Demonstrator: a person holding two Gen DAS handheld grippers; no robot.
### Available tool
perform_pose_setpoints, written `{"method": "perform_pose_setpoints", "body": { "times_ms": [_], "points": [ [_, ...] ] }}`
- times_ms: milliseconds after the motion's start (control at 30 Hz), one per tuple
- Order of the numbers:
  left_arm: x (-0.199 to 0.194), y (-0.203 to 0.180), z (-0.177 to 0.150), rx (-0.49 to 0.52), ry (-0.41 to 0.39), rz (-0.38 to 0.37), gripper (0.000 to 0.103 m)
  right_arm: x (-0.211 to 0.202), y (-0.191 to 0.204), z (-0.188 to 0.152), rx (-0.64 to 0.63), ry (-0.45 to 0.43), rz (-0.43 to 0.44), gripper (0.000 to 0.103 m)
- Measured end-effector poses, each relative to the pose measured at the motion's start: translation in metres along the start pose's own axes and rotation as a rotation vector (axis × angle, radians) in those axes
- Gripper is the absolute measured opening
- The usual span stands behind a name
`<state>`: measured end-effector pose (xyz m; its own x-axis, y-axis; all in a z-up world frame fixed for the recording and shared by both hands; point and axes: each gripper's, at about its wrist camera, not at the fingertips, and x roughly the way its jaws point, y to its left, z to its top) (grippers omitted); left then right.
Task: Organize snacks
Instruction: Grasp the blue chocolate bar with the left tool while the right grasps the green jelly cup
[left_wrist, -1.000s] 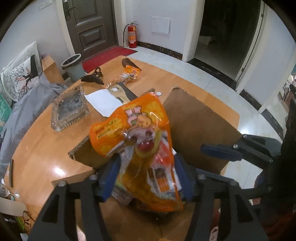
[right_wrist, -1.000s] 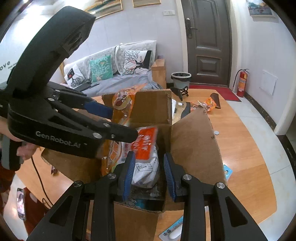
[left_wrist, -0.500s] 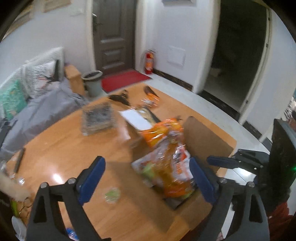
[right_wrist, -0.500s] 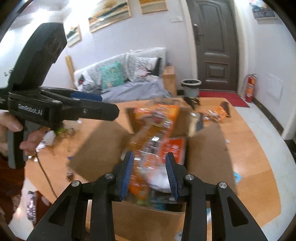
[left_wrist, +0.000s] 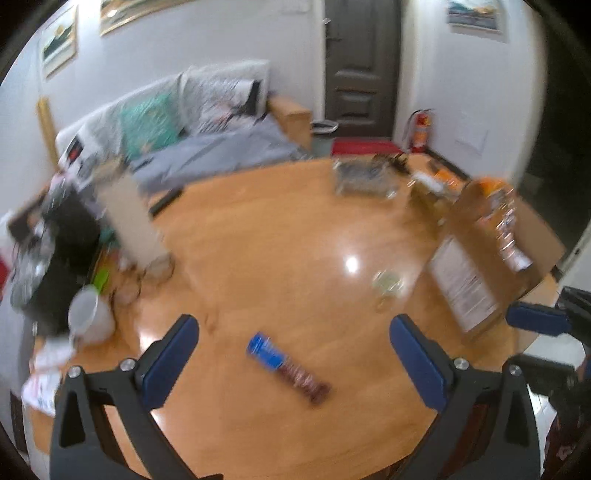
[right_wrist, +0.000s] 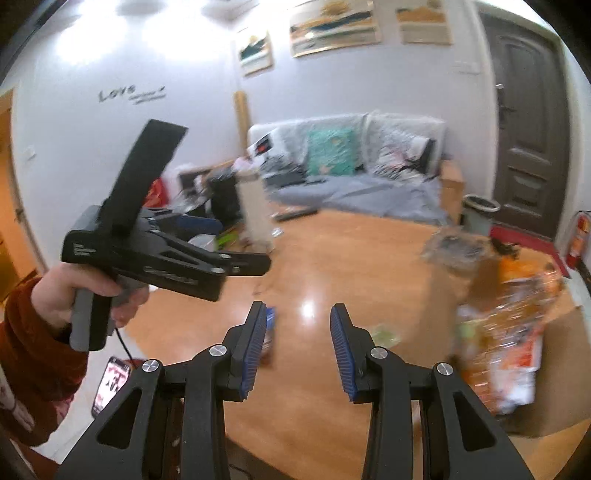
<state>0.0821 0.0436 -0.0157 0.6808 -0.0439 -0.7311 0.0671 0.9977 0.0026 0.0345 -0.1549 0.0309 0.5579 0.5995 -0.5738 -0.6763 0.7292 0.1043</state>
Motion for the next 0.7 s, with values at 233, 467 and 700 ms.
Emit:
{"method": "perform_pose_setpoints", "body": {
  "times_ms": [233, 467, 700],
  "points": [
    [0.069, 0.019, -0.058, -0.156, 0.153, -0.066, 0.096, 0.08, 0.013, -0.045, 0.117, 0.142, -0.068, 0.036],
    [0.12, 0.008, -0.086, -0.188, 0.22, -0.033, 0.066, 0.137, -0.017, -0.085, 0.17, 0.235, -0.269, 0.038],
    [0.129, -0.007, -0.07, -0.155, 0.191, -0.026, 0.038, 0.151, -0.038, -0.09, 0.183, 0.248, -0.348, 0.045]
  ]
}}
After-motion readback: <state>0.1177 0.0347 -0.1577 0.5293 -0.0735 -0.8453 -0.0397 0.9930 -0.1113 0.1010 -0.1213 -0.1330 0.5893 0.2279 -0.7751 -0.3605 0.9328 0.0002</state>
